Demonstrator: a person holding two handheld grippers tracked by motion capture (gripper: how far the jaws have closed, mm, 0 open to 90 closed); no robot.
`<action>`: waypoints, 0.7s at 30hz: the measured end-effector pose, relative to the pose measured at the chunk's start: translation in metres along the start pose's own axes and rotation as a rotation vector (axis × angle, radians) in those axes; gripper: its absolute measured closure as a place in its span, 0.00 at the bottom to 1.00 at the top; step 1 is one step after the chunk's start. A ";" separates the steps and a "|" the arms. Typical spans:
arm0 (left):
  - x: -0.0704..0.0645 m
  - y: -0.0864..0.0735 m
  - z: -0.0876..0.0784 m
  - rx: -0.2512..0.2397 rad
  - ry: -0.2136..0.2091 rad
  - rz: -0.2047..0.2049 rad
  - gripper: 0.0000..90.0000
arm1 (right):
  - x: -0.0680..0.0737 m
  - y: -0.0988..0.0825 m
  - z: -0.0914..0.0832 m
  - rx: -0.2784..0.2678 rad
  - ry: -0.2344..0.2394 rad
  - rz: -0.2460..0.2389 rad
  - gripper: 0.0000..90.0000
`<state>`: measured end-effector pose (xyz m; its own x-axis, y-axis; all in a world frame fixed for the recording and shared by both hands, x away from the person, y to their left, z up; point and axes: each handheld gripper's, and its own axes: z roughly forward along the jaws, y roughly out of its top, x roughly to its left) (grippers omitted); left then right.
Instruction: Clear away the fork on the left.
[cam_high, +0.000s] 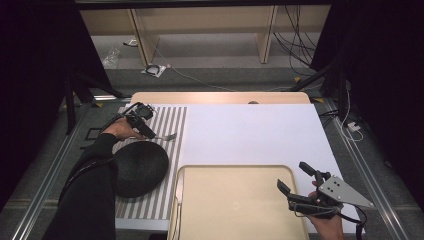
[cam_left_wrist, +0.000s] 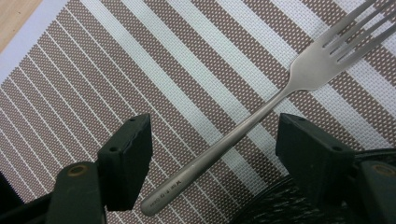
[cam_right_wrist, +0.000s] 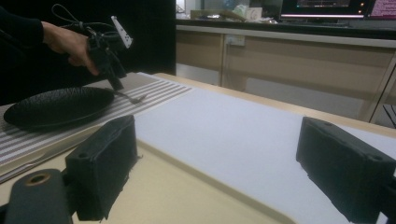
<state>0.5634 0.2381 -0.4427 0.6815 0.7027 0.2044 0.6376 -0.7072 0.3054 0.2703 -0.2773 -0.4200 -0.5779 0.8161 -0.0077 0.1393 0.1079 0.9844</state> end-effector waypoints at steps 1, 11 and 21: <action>0.000 0.000 0.000 0.002 0.000 0.000 0.31 | 0.000 0.000 0.000 0.002 0.001 0.003 0.15; -0.001 0.002 0.004 0.012 -0.007 0.029 0.36 | 0.000 0.000 0.000 0.002 0.003 0.001 0.15; -0.005 0.006 0.008 0.035 -0.036 0.073 0.45 | 0.000 0.000 0.000 0.005 -0.001 0.004 0.15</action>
<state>0.5670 0.2296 -0.4496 0.7388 0.6463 0.1909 0.5975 -0.7592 0.2579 0.2702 -0.2775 -0.4200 -0.5768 0.8169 -0.0040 0.1453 0.1074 0.9835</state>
